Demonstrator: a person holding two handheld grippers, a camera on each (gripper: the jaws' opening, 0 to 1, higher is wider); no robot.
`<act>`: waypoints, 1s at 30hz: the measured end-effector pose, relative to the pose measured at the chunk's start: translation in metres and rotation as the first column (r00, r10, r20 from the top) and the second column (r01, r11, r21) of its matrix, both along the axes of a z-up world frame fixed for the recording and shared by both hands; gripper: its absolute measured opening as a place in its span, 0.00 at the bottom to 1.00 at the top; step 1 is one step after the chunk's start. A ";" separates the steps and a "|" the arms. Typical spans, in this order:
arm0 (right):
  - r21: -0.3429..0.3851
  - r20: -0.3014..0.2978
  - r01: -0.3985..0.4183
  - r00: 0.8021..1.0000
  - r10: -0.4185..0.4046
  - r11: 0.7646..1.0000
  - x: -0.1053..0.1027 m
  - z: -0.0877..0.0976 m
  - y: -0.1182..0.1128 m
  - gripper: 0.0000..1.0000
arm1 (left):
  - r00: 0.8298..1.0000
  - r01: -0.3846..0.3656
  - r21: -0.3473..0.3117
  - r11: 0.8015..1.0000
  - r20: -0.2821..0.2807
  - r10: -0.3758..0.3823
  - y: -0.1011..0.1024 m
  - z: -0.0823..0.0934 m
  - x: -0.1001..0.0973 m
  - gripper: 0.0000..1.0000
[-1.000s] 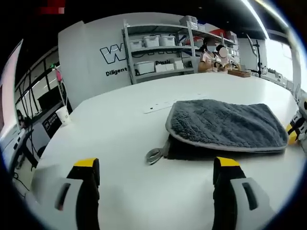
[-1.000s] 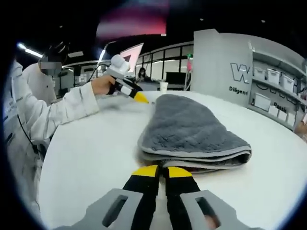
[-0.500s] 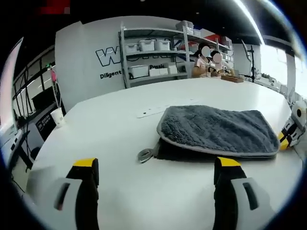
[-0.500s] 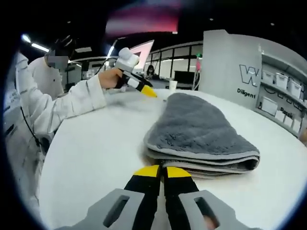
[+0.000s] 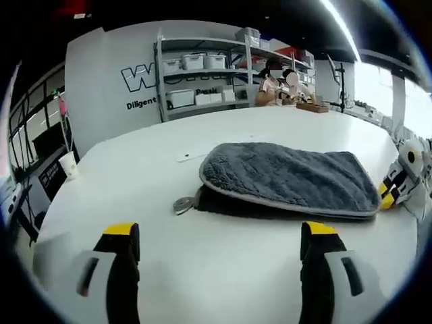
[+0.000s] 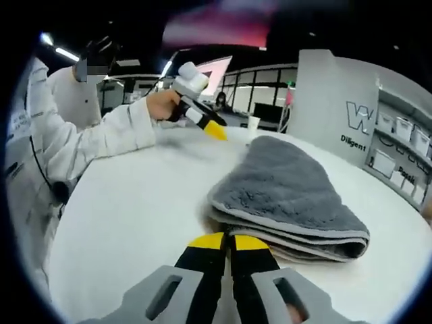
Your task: Open the folded towel by lifting each exposed corner and separating the folded layers until the towel lies flat within the target outline without major curled edges
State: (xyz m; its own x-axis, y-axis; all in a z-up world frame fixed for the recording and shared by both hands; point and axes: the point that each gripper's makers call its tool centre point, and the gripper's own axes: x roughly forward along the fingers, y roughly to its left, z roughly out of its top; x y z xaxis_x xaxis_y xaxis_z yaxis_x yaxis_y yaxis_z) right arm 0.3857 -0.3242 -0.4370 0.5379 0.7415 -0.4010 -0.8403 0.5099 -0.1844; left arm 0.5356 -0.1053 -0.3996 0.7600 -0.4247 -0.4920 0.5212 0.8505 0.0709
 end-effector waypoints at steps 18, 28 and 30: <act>-0.024 0.054 -0.039 0.998 0.041 0.999 0.003 0.000 0.034 0.00 | 0.993 0.110 -0.079 0.991 -0.037 -0.113 -0.021 -0.002 -0.023 0.91; -0.051 0.132 -0.065 0.989 0.071 0.997 0.001 0.000 0.051 0.00 | 0.986 0.156 -0.101 0.983 -0.036 -0.160 -0.036 0.000 -0.031 0.93; -0.055 0.151 -0.085 0.984 0.093 0.995 -0.002 0.000 0.056 0.00 | 0.982 0.180 -0.095 0.979 -0.039 -0.185 -0.040 -0.001 -0.035 0.95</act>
State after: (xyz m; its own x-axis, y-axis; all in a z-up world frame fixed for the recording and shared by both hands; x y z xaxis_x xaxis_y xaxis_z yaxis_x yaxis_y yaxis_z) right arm 0.3838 -0.2679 -0.4365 0.5283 0.7709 -0.3558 -0.8419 0.4217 -0.3367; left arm 0.5011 -0.1450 -0.4002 0.6425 -0.5988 -0.4781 0.6691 0.7425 -0.0307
